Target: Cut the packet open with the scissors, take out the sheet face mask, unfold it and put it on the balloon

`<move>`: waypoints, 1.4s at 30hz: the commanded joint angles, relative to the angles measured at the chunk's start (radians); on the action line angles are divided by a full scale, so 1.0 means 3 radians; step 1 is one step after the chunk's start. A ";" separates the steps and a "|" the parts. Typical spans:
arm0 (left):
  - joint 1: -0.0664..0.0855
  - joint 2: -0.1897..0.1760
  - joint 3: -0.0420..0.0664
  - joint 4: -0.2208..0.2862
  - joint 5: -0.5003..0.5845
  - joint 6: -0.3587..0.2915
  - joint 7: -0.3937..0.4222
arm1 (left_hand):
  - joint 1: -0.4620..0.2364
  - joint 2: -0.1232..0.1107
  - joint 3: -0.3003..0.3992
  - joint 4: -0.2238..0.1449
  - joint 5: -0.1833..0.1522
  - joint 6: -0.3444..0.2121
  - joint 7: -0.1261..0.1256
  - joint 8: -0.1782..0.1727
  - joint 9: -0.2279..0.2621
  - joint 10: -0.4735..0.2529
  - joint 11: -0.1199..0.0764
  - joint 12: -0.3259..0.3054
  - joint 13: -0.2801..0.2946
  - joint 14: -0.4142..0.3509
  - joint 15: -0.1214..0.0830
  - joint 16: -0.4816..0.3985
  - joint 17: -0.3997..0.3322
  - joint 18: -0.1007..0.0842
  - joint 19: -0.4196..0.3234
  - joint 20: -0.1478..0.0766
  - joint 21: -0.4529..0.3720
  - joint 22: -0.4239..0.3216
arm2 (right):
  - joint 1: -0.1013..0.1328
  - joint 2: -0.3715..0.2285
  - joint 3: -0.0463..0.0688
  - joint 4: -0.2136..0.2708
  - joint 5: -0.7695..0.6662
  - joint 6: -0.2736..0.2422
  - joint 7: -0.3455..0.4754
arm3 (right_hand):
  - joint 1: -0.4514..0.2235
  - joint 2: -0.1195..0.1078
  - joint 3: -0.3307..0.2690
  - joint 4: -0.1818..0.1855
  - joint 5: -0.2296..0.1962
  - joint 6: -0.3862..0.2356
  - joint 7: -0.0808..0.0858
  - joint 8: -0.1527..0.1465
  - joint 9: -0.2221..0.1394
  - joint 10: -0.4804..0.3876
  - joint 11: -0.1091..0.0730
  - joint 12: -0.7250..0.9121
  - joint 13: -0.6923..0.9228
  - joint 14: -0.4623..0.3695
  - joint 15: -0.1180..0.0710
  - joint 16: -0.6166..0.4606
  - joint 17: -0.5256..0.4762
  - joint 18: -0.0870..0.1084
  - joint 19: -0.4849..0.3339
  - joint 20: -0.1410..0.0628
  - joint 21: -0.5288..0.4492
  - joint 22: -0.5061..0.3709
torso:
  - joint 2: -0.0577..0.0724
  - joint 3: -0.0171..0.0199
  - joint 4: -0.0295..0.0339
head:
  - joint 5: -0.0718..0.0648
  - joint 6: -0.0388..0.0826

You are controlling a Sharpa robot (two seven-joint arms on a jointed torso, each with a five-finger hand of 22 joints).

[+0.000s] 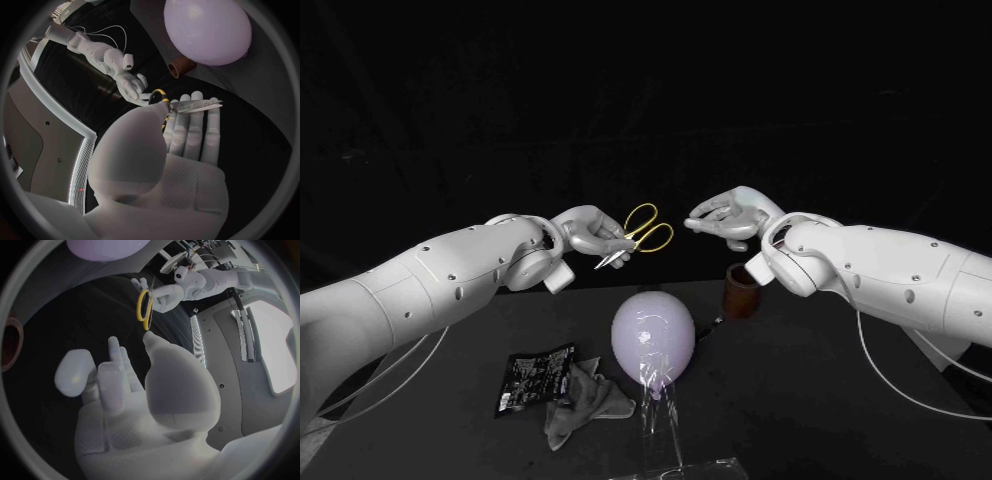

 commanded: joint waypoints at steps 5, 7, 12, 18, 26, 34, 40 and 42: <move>0.0004 0.0015 0.0004 0.0011 0.0031 -0.0029 0.0075 | -0.0005 0.0025 0.0305 -0.0282 0.0011 -0.0024 0.0002 0.0012 0.0030 0.0078 -0.0063 -0.0014 0.0003 0.0001 -0.0011 -0.0004 0.0003 0.0033 0.0011 0.0001 0.0016 0.0005 | -0.0032 0.0091 0.0001 0.0033 0.0088 0.0296 -0.0151 | -0.0014 0.0042 -0.0100 0.0012 -0.0078 -0.0040 0.0012 0.0022 -0.0018 -0.0039 0.0011 -0.0009 0.0002 0.0177 0.0040 0.0040 0.0026 -0.0029 -0.0025 0.0035 0.0069 0.0073 | -0.0002 0.0000 0.0000 | -0.0007 -0.0005; 0.0004 0.0016 0.0004 0.0016 0.0030 -0.0028 0.0076 | -0.0007 0.0024 0.0307 -0.0284 0.0011 -0.0023 0.0003 0.0013 0.0032 0.0078 -0.0063 -0.0013 0.0003 0.0001 -0.0011 -0.0004 0.0004 0.0033 0.0012 0.0001 0.0018 0.0006 | -0.0041 0.0117 0.0001 0.0030 0.0106 0.0313 -0.0147 | -0.0020 0.0048 -0.0121 0.0018 -0.0086 -0.0046 0.0015 0.0023 -0.0022 -0.0047 0.0014 -0.0011 0.0001 0.0175 0.0042 0.0043 0.0024 -0.0028 -0.0033 0.0039 0.0075 0.0078 | -0.0002 0.0001 0.0000 | -0.0010 -0.0006; 0.0004 0.0020 0.0004 0.0027 0.0029 -0.0027 0.0082 | -0.0007 0.0024 0.0307 -0.0284 0.0011 -0.0023 0.0003 0.0013 0.0032 0.0078 -0.0063 -0.0013 0.0003 0.0001 -0.0011 -0.0004 0.0004 0.0033 0.0012 0.0001 0.0018 0.0006 | -0.0065 0.0186 0.0001 0.0001 0.0135 0.0353 -0.0143 | -0.0016 0.0064 -0.0143 0.0020 -0.0090 -0.0055 0.0019 0.0025 -0.0028 -0.0063 0.0019 -0.0013 -0.0001 0.0173 0.0047 0.0050 0.0024 -0.0027 -0.0043 0.0045 0.0083 0.0086 | -0.0003 0.0001 -0.0003 | -0.0011 -0.0009; 0.0004 0.0022 0.0004 0.0064 0.0016 -0.0019 0.0085 | -0.0007 0.0024 0.0307 -0.0284 0.0011 -0.0023 0.0003 0.0013 0.0032 0.0078 -0.0063 -0.0013 0.0003 0.0001 -0.0011 -0.0004 0.0004 0.0033 0.0012 0.0001 0.0018 0.0006 | -0.0093 0.0276 0.0002 -0.0055 0.0221 0.0340 -0.0106 | 0.0019 0.0118 -0.0155 0.0009 -0.0091 -0.0051 0.0020 0.0038 -0.0035 -0.0070 0.0022 -0.0008 -0.0002 0.0170 0.0052 0.0060 0.0023 -0.0024 -0.0061 0.0054 0.0096 0.0099 | -0.0003 0.0001 0.0004 | -0.0012 -0.0015; 0.0004 0.0028 0.0004 0.0087 -0.0008 -0.0012 0.0088 | -0.0010 0.0023 0.0312 -0.0289 0.0011 -0.0024 0.0004 0.0013 0.0035 0.0079 -0.0063 -0.0013 0.0004 0.0001 -0.0011 -0.0004 0.0006 0.0033 0.0013 0.0000 0.0021 0.0008 | -0.0101 0.0333 0.0002 -0.0084 0.0508 0.0161 0.0028 | 0.0198 0.0427 0.0016 -0.0046 -0.0091 0.0110 -0.0050 0.0143 -0.0032 0.0140 -0.0045 0.0053 0.0031 0.0178 -0.0001 0.0106 0.0066 -0.0038 -0.0042 0.0025 0.0205 0.0232 | -0.0006 0.0000 -0.0003 | -0.0005 -0.0023; 0.0004 0.0027 0.0003 0.0084 -0.0012 -0.0049 0.0090 | -0.0011 0.0022 0.0313 -0.0290 0.0011 -0.0024 0.0004 0.0013 0.0036 0.0079 -0.0062 -0.0013 0.0004 0.0001 -0.0011 -0.0005 0.0006 0.0033 0.0014 0.0000 0.0022 0.0009 | -0.0102 0.0327 0.0002 -0.0052 0.0744 -0.0116 0.0184 | 0.0656 0.0590 0.0677 -0.0464 0.0154 0.0515 -0.0277 0.0428 0.0074 0.0739 -0.0259 0.0236 0.0144 0.0198 -0.0205 0.0154 0.0145 -0.0079 0.0046 -0.0148 0.0393 0.0480 | -0.0008 0.0002 -0.0003 | 0.0001 -0.0027; 0.0004 0.0024 0.0003 0.0081 0.0023 -0.0088 0.0099 | -0.0017 0.0020 0.0317 -0.0292 0.0011 -0.0027 0.0007 0.0012 0.0039 0.0076 -0.0060 -0.0014 0.0003 -0.0001 -0.0010 -0.0006 0.0008 0.0032 0.0013 0.0000 0.0024 0.0010 | -0.0102 0.0297 0.0003 -0.0013 0.0707 -0.0242 0.0168 | 0.0398 0.0469 0.1154 -0.0629 0.0095 0.0481 -0.0319 0.0660 0.0245 0.0888 -0.0320 0.0311 0.0304 0.0200 -0.0234 0.0163 0.0151 -0.0092 0.0044 -0.0201 0.0442 0.0552 | -0.0010 0.0003 -0.0004 | -0.0002 -0.0025; 0.0005 0.0023 0.0003 0.0080 0.0033 -0.0096 0.0100 | -0.0027 0.0018 0.0324 -0.0294 0.0011 -0.0032 0.0010 0.0009 0.0042 0.0071 -0.0057 -0.0016 0.0002 -0.0005 -0.0008 -0.0010 0.0010 0.0031 0.0009 0.0001 0.0026 0.0011 | -0.0102 0.0284 0.0003 -0.0006 0.0689 -0.0261 0.0152 | 0.0290 0.0455 0.1306 -0.0704 -0.0040 0.0438 -0.0320 0.0745 0.0319 0.0894 -0.0329 0.0323 0.0373 0.0199 -0.0239 0.0163 0.0143 -0.0093 0.0040 -0.0203 0.0449 0.0569 | -0.0010 0.0003 -0.0004 | -0.0002 -0.0025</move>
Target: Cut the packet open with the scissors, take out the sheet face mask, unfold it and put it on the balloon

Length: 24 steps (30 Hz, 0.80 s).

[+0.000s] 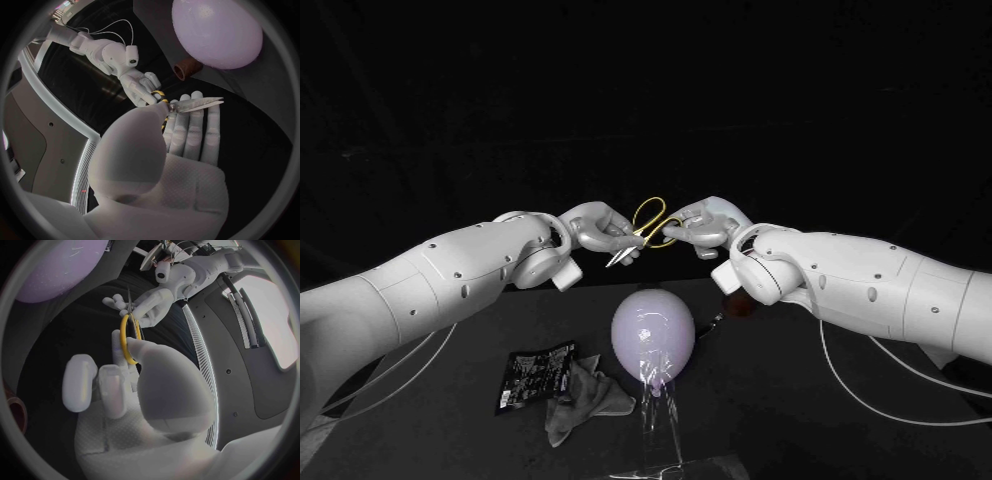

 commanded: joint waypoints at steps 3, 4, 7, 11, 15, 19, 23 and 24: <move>0.0001 -0.0012 0.0000 -0.0010 0.0057 -0.0077 0.0040 | -0.0034 0.0021 0.0315 -0.0278 0.0011 -0.0024 0.0010 0.0003 0.0009 0.0054 -0.0046 -0.0008 0.0001 -0.0019 -0.0010 -0.0016 0.0010 0.0034 0.0002 0.0003 0.0015 0.0007 | 0.0006 -0.0044 0.0005 0.0012 0.0018 -0.0224 0.0044 | -0.0138 0.0000 0.0206 -0.0155 -0.0170 -0.0055 -0.0001 0.0103 0.0096 0.0275 -0.0206 0.0019 0.0078 0.0203 -0.0031 0.0013 0.0029 -0.0065 0.0000 -0.0023 0.0016 0.0018 | 0.0001 0.0001 0.0000 | -0.0003 0.0002; 0.0001 -0.0013 -0.0001 -0.0011 0.0067 -0.0086 0.0041 | -0.0034 0.0021 0.0315 -0.0278 0.0011 -0.0024 0.0010 0.0003 0.0009 0.0054 -0.0046 -0.0008 0.0001 -0.0019 -0.0010 -0.0016 0.0010 0.0034 0.0002 0.0003 0.0015 0.0007 | 0.0007 -0.0049 0.0005 0.0016 0.0017 -0.0233 0.0039 | -0.0146 0.0000 0.0210 -0.0160 -0.0173 -0.0059 -0.0003 0.0110 0.0103 0.0278 -0.0205 0.0022 0.0084 0.0203 -0.0032 0.0012 0.0026 -0.0065 -0.0001 -0.0024 0.0015 0.0018 | 0.0002 0.0001 0.0000 | -0.0004 0.0003; 0.0002 -0.0014 -0.0001 -0.0012 0.0097 -0.0104 0.0046 | -0.0060 0.0014 0.0335 -0.0279 0.0011 -0.0046 0.0019 -0.0011 0.0014 0.0022 -0.0035 -0.0018 -0.0005 -0.0046 0.0002 -0.0034 0.0013 0.0029 -0.0019 0.0008 0.0011 0.0006 | 0.0007 -0.0059 0.0006 0.0025 0.0027 -0.0267 0.0030 | -0.0177 0.0002 0.0219 -0.0180 -0.0172 -0.0071 -0.0007 0.0138 0.0131 0.0291 -0.0211 0.0034 0.0112 0.0203 -0.0035 0.0014 0.0029 -0.0066 0.0001 -0.0026 0.0020 0.0028 | 0.0002 0.0001 -0.0001 | -0.0005 0.0003; 0.0002 -0.0015 -0.0001 -0.0012 0.0136 -0.0131 0.0055 | -0.0148 -0.0062 0.0328 -0.0249 0.0007 -0.0125 0.0065 -0.0067 0.0003 -0.0109 0.0015 -0.0036 -0.0026 -0.0141 0.0047 -0.0095 0.0004 0.0010 -0.0085 0.0033 -0.0023 -0.0011 | 0.0008 -0.0066 0.0006 0.0026 0.0042 -0.0314 -0.0005 | -0.0204 0.0006 0.0231 -0.0201 -0.0172 -0.0079 -0.0013 0.0166 0.0158 0.0308 -0.0218 0.0051 0.0143 0.0199 -0.0040 0.0009 0.0013 -0.0064 -0.0007 -0.0030 0.0012 0.0021 | 0.0000 0.0001 0.0000 | -0.0011 0.0001; 0.0002 -0.0014 -0.0002 -0.0016 0.0153 -0.0180 0.0056 | -0.0407 -0.0284 0.0168 -0.0088 0.0011 -0.0325 0.0168 -0.0228 -0.0075 -0.0419 0.0123 -0.0026 -0.0035 -0.0349 0.0150 -0.0213 -0.0033 -0.0054 -0.0256 0.0063 -0.0148 -0.0075 | 0.0009 -0.0066 0.0006 -0.0004 0.0036 -0.0337 -0.0062 | -0.0216 0.0007 0.0238 -0.0213 -0.0172 -0.0084 -0.0016 0.0179 0.0171 0.0313 -0.0221 0.0057 0.0158 0.0198 -0.0043 0.0006 0.0006 -0.0062 -0.0011 -0.0032 0.0008 0.0017 | -0.0001 0.0000 0.0002 | -0.0013 -0.0001; 0.0002 -0.0015 -0.0002 -0.0031 0.0162 -0.0237 0.0050 | -0.0792 -0.0497 -0.0272 -0.0077 0.0009 -0.0777 0.0253 -0.0530 -0.0235 -0.0939 0.0277 -0.0029 -0.0035 -0.0769 0.0308 -0.0448 -0.0154 -0.0291 -0.0591 0.0086 -0.0404 -0.0210 | 0.0010 -0.0073 0.0006 -0.0067 -0.0073 -0.0326 -0.0137 | -0.0223 0.0008 0.0245 -0.0223 -0.0172 -0.0088 -0.0018 0.0187 0.0179 0.0312 -0.0223 0.0060 0.0168 0.0198 -0.0045 0.0007 0.0007 -0.0062 -0.0011 -0.0034 0.0009 0.0019 | 0.0000 -0.0002 0.0000 | -0.0014 -0.0003; 0.0002 -0.0018 -0.0003 -0.0058 0.0198 -0.0318 0.0040 | -0.0704 -0.0236 -0.1533 -0.0053 0.0014 -0.1389 0.0290 -0.0788 -0.0582 -0.1351 0.0412 -0.0003 -0.0030 -0.1100 0.0444 -0.0613 -0.0326 -0.0372 -0.1443 0.0087 -0.0770 -0.0401 | 0.0013 -0.0080 0.0006 -0.0140 -0.0342 -0.0295 -0.0181 | -0.0229 0.0005 0.0252 -0.0235 -0.0172 -0.0091 -0.0020 0.0195 0.0187 0.0311 -0.0225 0.0061 0.0178 0.0198 -0.0046 0.0008 0.0011 -0.0064 -0.0007 -0.0036 0.0014 0.0028 | 0.0001 -0.0001 -0.0001 | -0.0015 -0.0003; 0.0002 -0.0020 -0.0003 -0.0067 0.0217 -0.0343 0.0037 | -0.0699 -0.0232 -0.1556 -0.0054 0.0013 -0.1397 0.0292 -0.0791 -0.0588 -0.1354 0.0413 -0.0004 -0.0030 -0.1103 0.0445 -0.0613 -0.0330 -0.0372 -0.1446 0.0085 -0.0772 -0.0401 | 0.0014 -0.0082 0.0005 -0.0158 -0.0406 -0.0285 -0.0192 | -0.0232 0.0003 0.0254 -0.0239 -0.0172 -0.0091 -0.0020 0.0198 0.0190 0.0311 -0.0225 0.0062 0.0181 0.0200 -0.0047 0.0011 0.0018 -0.0065 -0.0005 -0.0036 0.0016 0.0031 | 0.0001 -0.0001 -0.0001 | -0.0015 -0.0003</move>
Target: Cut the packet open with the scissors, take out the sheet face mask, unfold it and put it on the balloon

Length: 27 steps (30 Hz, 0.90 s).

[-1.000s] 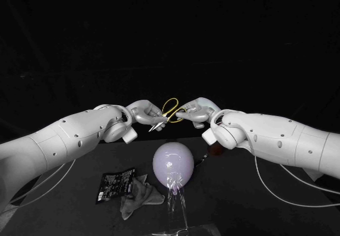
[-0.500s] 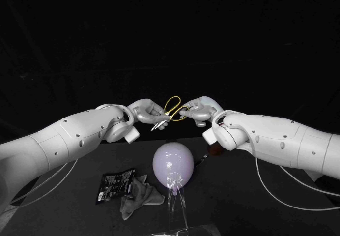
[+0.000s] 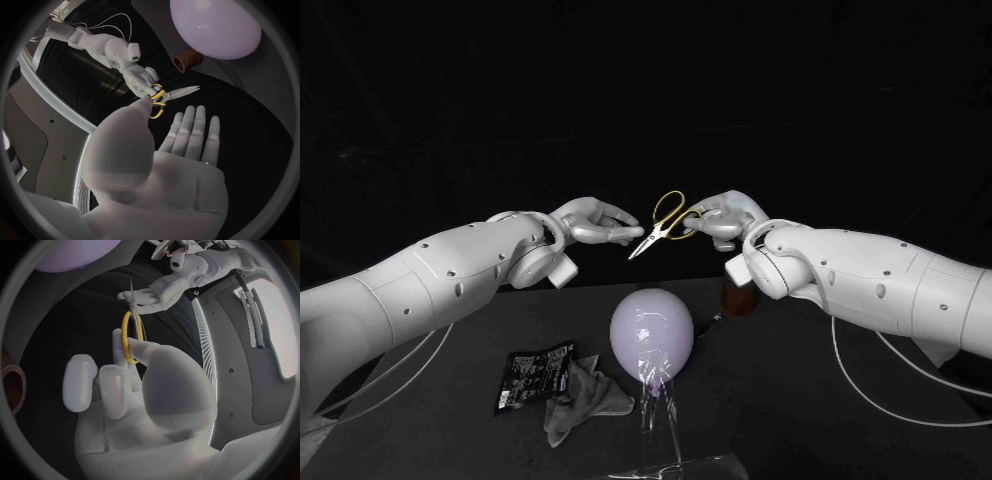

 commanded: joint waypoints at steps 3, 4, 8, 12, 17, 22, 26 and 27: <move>0.0005 -0.0007 0.0003 -0.0053 0.0179 -0.0239 -0.0001 | 0.0067 -0.0002 -0.0471 0.0018 -0.0003 -0.0171 0.0298 -0.0063 -0.0122 -0.0106 0.0019 -0.0005 -0.0001 -0.0090 0.0022 -0.0020 -0.0072 -0.0063 -0.0052 0.0017 -0.0037 -0.0011 | 0.0010 -0.0018 0.0003 -0.0086 -0.0544 0.0019 -0.0126 | -0.0016 0.0016 -0.0004 -0.0027 0.0004 -0.0006 -0.0013 0.0016 0.0126 0.0298 -0.0238 -0.0001 0.0015 0.0200 -0.0025 0.0018 0.0033 -0.0045 0.0012 -0.0026 0.0021 0.0015 | 0.0003 0.0001 -0.0001 | -0.0008 -0.0003; 0.0004 -0.0018 0.0003 -0.0071 0.0221 -0.0266 0.0004 | 0.0065 -0.0026 -0.0516 0.0018 -0.0002 -0.0170 0.0316 -0.0063 -0.0125 -0.0127 0.0023 -0.0007 -0.0002 -0.0105 0.0026 -0.0022 -0.0084 -0.0062 -0.0020 0.0016 -0.0029 -0.0007 | 0.0012 -0.0030 0.0003 -0.0109 -0.0626 0.0030 -0.0146 | -0.0017 0.0015 -0.0003 -0.0028 0.0004 -0.0006 -0.0013 0.0017 0.0126 0.0298 -0.0238 0.0000 0.0015 0.0200 -0.0026 0.0018 0.0032 -0.0045 0.0013 -0.0026 0.0022 0.0017 | 0.0003 0.0001 -0.0001 | -0.0011 -0.0006; 0.0004 -0.0083 0.0003 -0.0090 0.0329 -0.0310 0.0015 | 0.0071 0.0019 -0.0525 0.0017 -0.0002 -0.0040 0.0363 -0.0015 -0.0072 -0.0129 0.0021 0.0006 0.0003 -0.0100 0.0026 -0.0006 -0.0107 -0.0059 0.0086 0.0014 -0.0004 0.0006 | 0.0018 -0.0076 0.0002 -0.0190 -0.0817 0.0032 -0.0192 | -0.0023 0.0010 0.0000 -0.0037 0.0004 -0.0005 -0.0015 0.0022 0.0133 0.0300 -0.0240 0.0001 0.0023 0.0202 -0.0027 0.0022 0.0043 -0.0048 0.0019 -0.0028 0.0030 0.0029 | 0.0002 0.0003 -0.0007 | -0.0030 -0.0007; 0.0002 -0.0214 0.0001 -0.0038 0.0437 -0.0356 0.0037 | 0.0109 0.0140 -0.0457 0.0010 -0.0005 0.0239 0.0370 0.0090 0.0030 -0.0028 0.0003 0.0057 0.0014 0.0032 -0.0006 0.0076 -0.0115 -0.0047 0.0472 0.0008 0.0101 0.0052 | 0.0031 -0.0145 0.0002 -0.0314 -0.0994 0.0020 -0.0223 | -0.0026 0.0008 0.0003 -0.0043 0.0004 -0.0004 -0.0016 0.0026 0.0136 0.0300 -0.0241 0.0002 0.0027 0.0204 -0.0028 0.0025 0.0052 -0.0049 0.0023 -0.0028 0.0036 0.0036 | 0.0002 0.0004 -0.0003 | -0.0057 -0.0019; -0.0005 -0.0464 -0.0003 0.0164 0.0790 -0.0476 0.0094 | 0.0134 0.0199 -0.0434 0.0005 -0.0008 0.0499 0.0354 0.0186 0.0110 0.0102 -0.0038 0.0121 0.0019 0.0224 -0.0058 0.0201 -0.0099 0.0029 0.0924 -0.0015 0.0270 0.0119 | 0.0053 -0.0269 0.0002 -0.0500 -0.1153 0.0025 -0.0242 | -0.0030 0.0004 0.0006 -0.0049 0.0004 -0.0002 -0.0018 0.0029 0.0140 0.0302 -0.0242 0.0003 0.0032 0.0207 -0.0029 0.0032 0.0070 -0.0053 0.0033 -0.0029 0.0048 0.0053 | 0.0005 0.0005 -0.0006 | -0.0086 -0.0018; -0.0017 -0.0634 -0.0006 0.0357 0.1075 -0.0594 0.0201 | 0.0244 0.0308 -0.0404 -0.0007 -0.0009 0.0698 0.0270 0.0286 0.0093 0.0307 -0.0119 0.0206 0.0022 0.0485 -0.0152 0.0369 -0.0068 0.0260 0.1305 -0.0049 0.0468 0.0187 | 0.0079 -0.0379 0.0003 -0.0620 -0.1195 0.0021 -0.0251 | -0.0033 0.0001 0.0011 -0.0056 0.0004 0.0000 -0.0019 0.0033 0.0144 0.0304 -0.0244 0.0005 0.0038 0.0209 -0.0030 0.0035 0.0077 -0.0055 0.0037 -0.0030 0.0053 0.0060 | 0.0001 -0.0001 -0.0002 | -0.0107 -0.0038; -0.0031 -0.0734 -0.0007 0.0487 0.1244 -0.0662 0.0295 | 0.0370 0.0382 -0.0393 -0.0018 -0.0007 0.0915 0.0128 0.0387 0.0089 0.0524 -0.0232 0.0259 0.0030 0.0679 -0.0252 0.0468 -0.0036 0.0366 0.1538 -0.0067 0.0589 0.0228 | 0.0097 -0.0461 0.0003 -0.0646 -0.1209 0.0034 -0.0267 | -0.0034 0.0001 0.0012 -0.0058 0.0004 0.0000 -0.0020 0.0033 0.0145 0.0304 -0.0244 0.0005 0.0039 0.0210 -0.0030 0.0037 0.0082 -0.0056 0.0041 -0.0031 0.0057 0.0066 | 0.0001 0.0001 -0.0010 | -0.0113 -0.0052; -0.0036 -0.0761 -0.0008 0.0527 0.1282 -0.0676 0.0318 | 0.0397 0.0395 -0.0387 -0.0022 -0.0006 0.0941 0.0115 0.0396 0.0086 0.0554 -0.0245 0.0263 0.0031 0.0707 -0.0264 0.0483 -0.0031 0.0368 0.1564 -0.0074 0.0603 0.0232 | 0.0103 -0.0485 0.0003 -0.0643 -0.1216 0.0039 -0.0274 | -0.0036 -0.0001 0.0012 -0.0060 0.0004 0.0001 -0.0020 0.0034 0.0147 0.0305 -0.0244 0.0005 0.0041 0.0210 -0.0030 0.0037 0.0081 -0.0056 0.0040 -0.0031 0.0057 0.0065 | 0.0001 0.0002 -0.0010 | -0.0117 -0.0054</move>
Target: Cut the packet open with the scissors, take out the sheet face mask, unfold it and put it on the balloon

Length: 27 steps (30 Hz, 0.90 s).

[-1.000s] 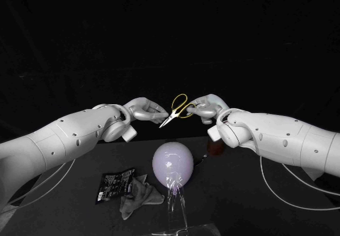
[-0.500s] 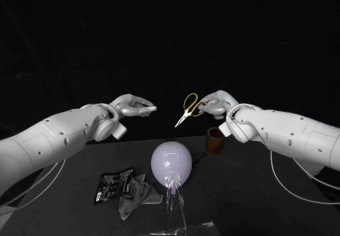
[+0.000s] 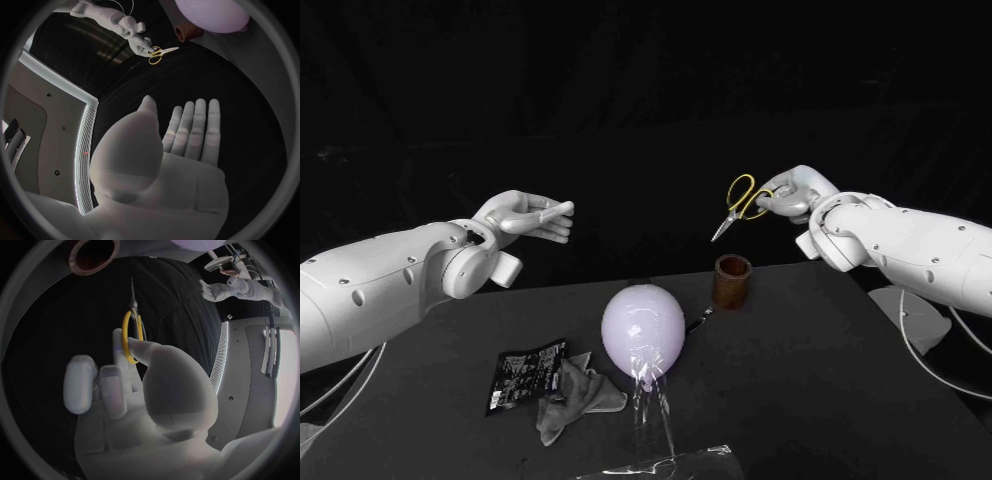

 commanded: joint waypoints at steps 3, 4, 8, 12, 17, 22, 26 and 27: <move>-0.0015 -0.0095 0.0001 0.0168 0.0425 -0.0196 0.0247 | 0.0139 0.0025 0.0020 -0.0004 -0.0006 0.0106 -0.0005 0.0027 -0.0031 0.0129 -0.0053 0.0013 -0.0003 0.0119 -0.0048 0.0059 0.0023 0.0042 0.0116 -0.0039 0.0061 0.0018 | 0.0027 -0.0092 0.0002 0.0032 -0.0169 0.0055 -0.0055 | -0.0002 0.0033 -0.0002 -0.0029 0.0010 0.0002 -0.0019 0.0020 0.0139 0.0287 -0.0230 0.0015 0.0010 0.0209 -0.0032 0.0015 0.0086 -0.0052 0.0018 -0.0008 0.0009 -0.0004 | -0.0002 0.0001 -0.0003 | -0.0029 -0.0017; -0.0018 -0.0113 0.0001 0.0196 0.0439 -0.0199 0.0258 | 0.0173 0.0034 0.0021 -0.0006 -0.0006 0.0129 -0.0013 0.0028 -0.0043 0.0163 -0.0059 0.0011 -0.0004 0.0156 -0.0061 0.0079 0.0032 0.0043 0.0141 -0.0052 0.0074 0.0021 | 0.0031 -0.0113 0.0002 0.0045 -0.0178 0.0064 -0.0063 | -0.0002 0.0033 -0.0002 -0.0029 0.0010 0.0002 -0.0019 0.0021 0.0140 0.0287 -0.0230 0.0015 0.0011 0.0210 -0.0032 0.0015 0.0088 -0.0052 0.0018 -0.0008 0.0010 -0.0003 | -0.0002 0.0001 -0.0002 | -0.0031 -0.0020; -0.0034 -0.0192 -0.0001 0.0305 0.0497 -0.0207 0.0292 | 0.0228 0.0042 0.0012 -0.0003 -0.0006 0.0173 -0.0017 0.0027 -0.0068 0.0238 -0.0077 0.0013 -0.0002 0.0223 -0.0083 0.0117 0.0052 0.0042 0.0192 -0.0079 0.0103 0.0030 | 0.0043 -0.0209 0.0002 0.0116 -0.0225 0.0113 -0.0103 | -0.0005 0.0031 -0.0001 -0.0030 0.0011 0.0003 -0.0019 0.0022 0.0142 0.0288 -0.0230 0.0016 0.0013 0.0211 -0.0032 0.0017 0.0094 -0.0054 0.0023 -0.0008 0.0015 0.0005 | -0.0001 0.0000 0.0005 | -0.0052 -0.0020; -0.0052 -0.0249 -0.0003 0.0373 0.0533 -0.0215 0.0309 | 0.0241 0.0047 0.0006 -0.0002 -0.0006 0.0193 -0.0016 0.0026 -0.0078 0.0265 -0.0079 0.0014 -0.0001 0.0232 -0.0087 0.0123 0.0057 0.0040 0.0201 -0.0086 0.0107 0.0030 | 0.0047 -0.0271 0.0001 0.0161 -0.0273 0.0144 -0.0132 | -0.0008 0.0030 -0.0001 -0.0031 0.0011 0.0005 -0.0020 0.0023 0.0143 0.0289 -0.0230 0.0017 0.0015 0.0211 -0.0032 0.0018 0.0095 -0.0055 0.0025 -0.0008 0.0018 0.0009 | -0.0002 -0.0001 0.0004 | -0.0065 -0.0029; -0.0088 -0.0298 -0.0004 0.0427 0.0567 -0.0221 0.0325 | 0.0247 0.0046 0.0004 -0.0003 -0.0006 0.0198 -0.0013 0.0026 -0.0082 0.0271 -0.0079 0.0012 -0.0001 0.0233 -0.0088 0.0124 0.0059 0.0040 0.0202 -0.0087 0.0108 0.0030 | 0.0035 -0.0315 0.0000 0.0184 -0.0415 0.0185 -0.0180 | -0.0011 0.0028 0.0000 -0.0033 0.0010 0.0007 -0.0020 0.0025 0.0145 0.0290 -0.0231 0.0017 0.0017 0.0213 -0.0033 0.0021 0.0103 -0.0056 0.0027 -0.0009 0.0021 0.0012 | 0.0003 -0.0003 0.0010 | -0.0076 -0.0039; -0.0108 -0.0319 -0.0004 0.0449 0.0594 -0.0225 0.0329 | 0.0258 0.0046 0.0002 -0.0005 -0.0006 0.0202 -0.0008 0.0023 -0.0087 0.0274 -0.0077 0.0009 -0.0002 0.0234 -0.0088 0.0125 0.0060 0.0039 0.0204 -0.0089 0.0109 0.0030 | -0.0010 -0.0322 0.0000 0.0182 -0.0513 0.0212 -0.0220 | -0.0013 0.0027 0.0000 -0.0034 0.0010 0.0008 -0.0021 0.0026 0.0147 0.0291 -0.0231 0.0018 0.0019 0.0213 -0.0033 0.0022 0.0106 -0.0056 0.0028 -0.0009 0.0023 0.0014 | 0.0005 -0.0004 0.0007 | -0.0076 -0.0050; -0.0114 -0.0326 -0.0005 0.0459 0.0602 -0.0225 0.0333 | 0.0260 0.0046 0.0001 -0.0005 -0.0006 0.0202 -0.0006 0.0022 -0.0088 0.0274 -0.0075 0.0007 -0.0002 0.0234 -0.0087 0.0125 0.0061 0.0039 0.0204 -0.0090 0.0110 0.0030 | -0.0053 -0.0302 -0.0001 0.0171 -0.0516 0.0226 -0.0240 | -0.0017 0.0025 0.0000 -0.0034 0.0010 0.0009 -0.0021 0.0027 0.0149 0.0292 -0.0232 0.0018 0.0021 0.0212 -0.0033 0.0020 0.0099 -0.0055 0.0024 -0.0009 0.0017 0.0007 | 0.0005 -0.0004 0.0007 | -0.0073 -0.0064; -0.0115 -0.0328 -0.0005 0.0461 0.0603 -0.0224 0.0334 | 0.0260 0.0046 0.0001 -0.0005 -0.0006 0.0202 -0.0006 0.0022 -0.0088 0.0274 -0.0075 0.0007 -0.0002 0.0234 -0.0087 0.0125 0.0061 0.0039 0.0204 -0.0090 0.0110 0.0030 | -0.0066 -0.0295 -0.0002 0.0171 -0.0518 0.0228 -0.0245 | -0.0017 0.0025 0.0000 -0.0034 0.0010 0.0009 -0.0021 0.0027 0.0149 0.0292 -0.0232 0.0018 0.0021 0.0212 -0.0033 0.0020 0.0099 -0.0055 0.0024 -0.0009 0.0017 0.0007 | 0.0005 -0.0003 0.0007 | -0.0071 -0.0066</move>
